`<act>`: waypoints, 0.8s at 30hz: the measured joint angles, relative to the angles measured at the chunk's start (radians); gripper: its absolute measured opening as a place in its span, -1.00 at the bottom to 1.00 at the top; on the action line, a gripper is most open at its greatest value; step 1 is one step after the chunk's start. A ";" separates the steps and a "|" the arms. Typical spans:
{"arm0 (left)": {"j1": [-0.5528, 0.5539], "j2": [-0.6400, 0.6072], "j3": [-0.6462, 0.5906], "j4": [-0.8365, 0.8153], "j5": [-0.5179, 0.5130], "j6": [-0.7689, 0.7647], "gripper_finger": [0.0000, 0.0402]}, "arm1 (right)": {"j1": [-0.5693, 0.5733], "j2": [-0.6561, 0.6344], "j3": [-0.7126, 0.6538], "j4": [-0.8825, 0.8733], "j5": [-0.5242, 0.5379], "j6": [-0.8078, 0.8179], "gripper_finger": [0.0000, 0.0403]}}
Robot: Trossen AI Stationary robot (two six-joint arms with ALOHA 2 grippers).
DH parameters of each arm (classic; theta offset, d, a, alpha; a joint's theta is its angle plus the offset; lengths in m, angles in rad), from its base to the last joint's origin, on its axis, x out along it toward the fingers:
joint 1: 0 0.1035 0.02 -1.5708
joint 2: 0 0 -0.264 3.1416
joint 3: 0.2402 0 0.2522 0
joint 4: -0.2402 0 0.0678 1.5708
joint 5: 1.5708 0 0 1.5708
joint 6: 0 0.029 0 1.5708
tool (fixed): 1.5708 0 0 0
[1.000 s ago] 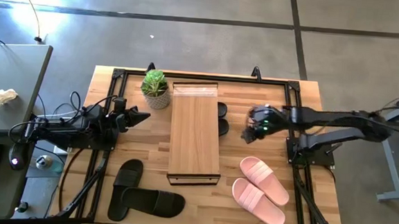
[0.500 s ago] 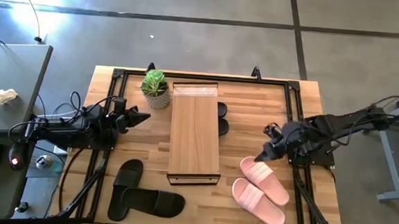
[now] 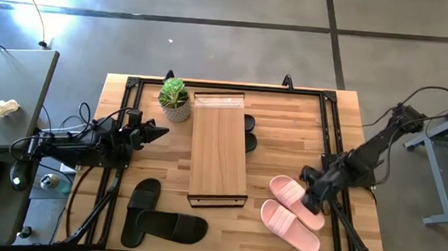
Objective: Pick and place slides into the shelf
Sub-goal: Move the top pink slide under the shelf
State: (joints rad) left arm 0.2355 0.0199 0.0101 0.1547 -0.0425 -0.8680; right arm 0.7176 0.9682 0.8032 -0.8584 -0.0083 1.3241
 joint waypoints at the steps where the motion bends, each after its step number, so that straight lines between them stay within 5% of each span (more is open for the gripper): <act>1: 0.000 0.000 0.000 0.000 0.000 0.000 -0.99 | 0.027 0.020 0.000 -0.030 0.003 -0.007 -1.00; 13: 0.000 0.000 0.000 -0.001 -0.002 0.000 -0.99 | 0.209 0.307 0.000 -0.179 0.299 -0.152 -1.00; 24: 0.000 0.000 0.000 0.000 -0.002 0.000 -0.99 | 0.303 0.378 0.050 -0.154 0.246 -0.229 -0.99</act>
State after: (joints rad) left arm 0.2356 0.0200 0.0099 0.1543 -0.0448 -0.8684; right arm 1.0204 1.3464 0.8528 -1.0121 0.2381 1.0946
